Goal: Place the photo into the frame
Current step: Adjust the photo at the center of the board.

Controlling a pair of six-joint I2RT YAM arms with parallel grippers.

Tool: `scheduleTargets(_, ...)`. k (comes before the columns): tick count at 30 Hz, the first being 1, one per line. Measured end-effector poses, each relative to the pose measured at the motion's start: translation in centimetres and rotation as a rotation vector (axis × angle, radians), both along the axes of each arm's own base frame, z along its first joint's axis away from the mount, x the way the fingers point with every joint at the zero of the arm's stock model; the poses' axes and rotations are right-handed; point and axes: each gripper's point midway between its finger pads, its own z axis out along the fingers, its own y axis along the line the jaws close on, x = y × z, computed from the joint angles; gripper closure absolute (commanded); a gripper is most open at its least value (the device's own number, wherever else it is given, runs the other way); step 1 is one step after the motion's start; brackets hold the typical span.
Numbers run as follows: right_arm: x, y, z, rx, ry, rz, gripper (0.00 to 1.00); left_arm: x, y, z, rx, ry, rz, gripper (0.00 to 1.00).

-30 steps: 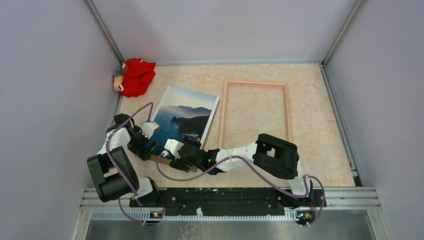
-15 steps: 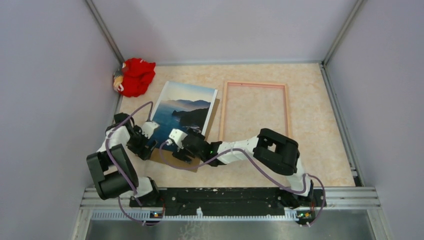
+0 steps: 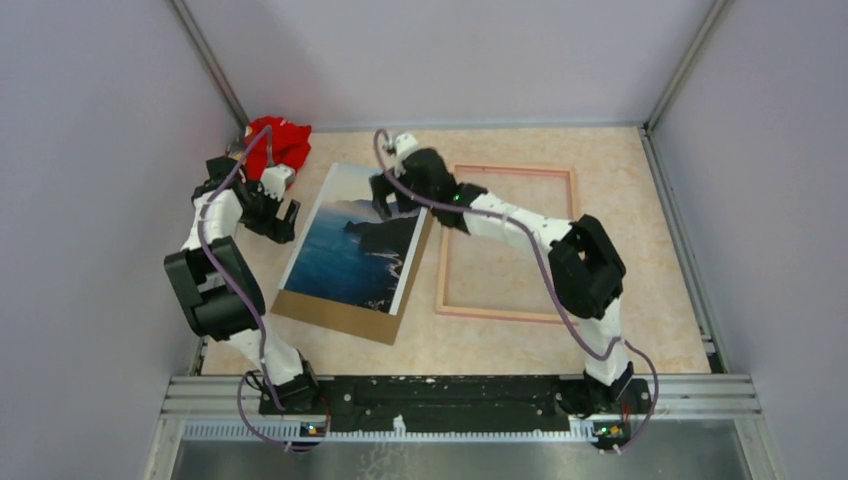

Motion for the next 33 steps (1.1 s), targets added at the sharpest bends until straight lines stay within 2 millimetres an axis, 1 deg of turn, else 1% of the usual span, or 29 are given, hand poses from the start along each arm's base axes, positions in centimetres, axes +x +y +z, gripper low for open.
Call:
scheduleTargets(2,4.7,-1.4,1.5,0.067,0.02,-0.076,0.01,0.9,-0.3,-1.8,-0.011,0.029,0.019,0.04)
scheduleTargets(3,6.9,-2.1,1.8,0.093,0.032,-0.113,0.01,1.2,-0.6,-3.1,-0.02,0.056,0.023,0.04)
scheduleTargets(4,9.1,-2.9,1.7,0.113,0.044,-0.15,0.01,1.4,-0.9,-3.9,-0.025,0.075,0.028,0.04)
scheduleTargets(5,11.0,-3.8,1.2,0.122,0.058,-0.186,0.01,1.5,-1.1,-4.9,-0.029,0.097,0.032,0.04)
scheduleTargets(6,12.4,-4.6,0.6,0.126,0.076,-0.216,0.01,1.6,-1.3,-5.5,-0.031,0.11,0.038,0.04)
scheduleTargets(7,13.9,-5.3,-0.6,0.125,0.103,-0.248,0.01,1.8,-1.5,-6.1,-0.031,0.118,0.04,0.04)
scheduleTargets(9,15.3,-5.9,-3.1,0.112,0.154,-0.285,0.01,2.1,-1.6,-6.6,-0.027,0.122,0.052,0.05)
scheduleTargets(11,15.8,-5.8,-5.5,0.096,0.201,-0.303,0.01,2.6,-1.4,-6.6,-0.018,0.108,0.065,0.06)
scheduleTargets(14,15.3,-5.3,-9.1,0.065,0.277,-0.315,0.01,3.5,-0.8,-6.5,0.002,0.08,0.094,0.07)
scheduleTargets(17,14.9,-4.7,-10.9,0.058,0.321,-0.329,0.01,4.6,-0.1,-6.6,0.02,0.058,0.13,0.09)
scheduleTargets(18,14.9,-4.8,-11.2,0.055,0.328,-0.342,0.01,5.0,0.2,-6.6,0.027,0.049,0.147,0.09)
scheduleTargets(20,14.9,-4.6,-11.0,0.073,0.335,-0.358,0.01,5.5,0.5,-6.7,0.035,0.037,0.171,0.09)
scheduleTargets(22,14.9,-4.7,-11.4,0.085,0.335,-0.381,0.01,5.9,0.8,-6.8,0.041,0.028,0.195,0.09)
scheduleTargets(26,14.6,-5.1,-11.2,0.115,0.329,-0.407,0.01,6.5,1.0,-7.1,0.052,0.016,0.219,0.1)
scheduleTargets(29,14.2,-5.8,-11.1,0.115,0.327,-0.425,0.01,6.7,0.8,-7.6,0.056,0.02,0.224,0.1)
scheduleTargets(33,13.5,-6.7,-11.3,0.097,0.331,-0.45,0.01,7.4,0.3,-7.5,0.063,-0.001,0.216,0.1)
